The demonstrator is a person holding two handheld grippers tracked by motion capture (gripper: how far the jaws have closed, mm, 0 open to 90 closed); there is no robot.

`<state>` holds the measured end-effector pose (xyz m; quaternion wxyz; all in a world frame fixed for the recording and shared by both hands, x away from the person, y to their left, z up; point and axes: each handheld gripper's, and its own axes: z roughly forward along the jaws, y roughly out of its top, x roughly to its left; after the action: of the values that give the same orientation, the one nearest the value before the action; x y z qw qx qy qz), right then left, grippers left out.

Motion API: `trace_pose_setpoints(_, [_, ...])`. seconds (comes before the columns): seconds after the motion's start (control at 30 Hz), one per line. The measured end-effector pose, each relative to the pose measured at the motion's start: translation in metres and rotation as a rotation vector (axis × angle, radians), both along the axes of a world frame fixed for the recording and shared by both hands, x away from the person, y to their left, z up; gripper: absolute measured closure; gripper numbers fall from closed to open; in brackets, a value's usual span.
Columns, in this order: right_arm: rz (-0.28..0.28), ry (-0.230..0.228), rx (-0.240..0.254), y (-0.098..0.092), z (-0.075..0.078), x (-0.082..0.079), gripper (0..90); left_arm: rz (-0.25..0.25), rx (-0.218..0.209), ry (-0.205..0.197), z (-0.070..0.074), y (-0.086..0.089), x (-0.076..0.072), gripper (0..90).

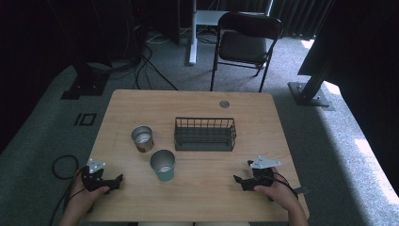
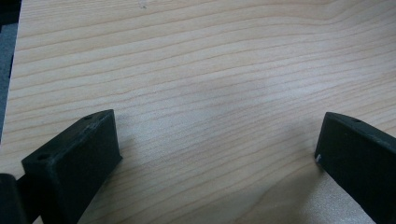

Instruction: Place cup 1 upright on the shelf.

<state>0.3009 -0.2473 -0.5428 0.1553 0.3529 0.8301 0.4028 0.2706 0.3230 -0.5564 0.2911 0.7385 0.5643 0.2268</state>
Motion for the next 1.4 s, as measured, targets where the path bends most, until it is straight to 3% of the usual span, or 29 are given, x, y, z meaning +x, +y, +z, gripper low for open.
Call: trace_pose_setpoints(1.4, [0.227, -0.006, 0.035, 0.078, 0.002, 0.007, 11.1, 0.000, 0.000, 0.000, 0.000, 0.000, 0.000, 0.4])
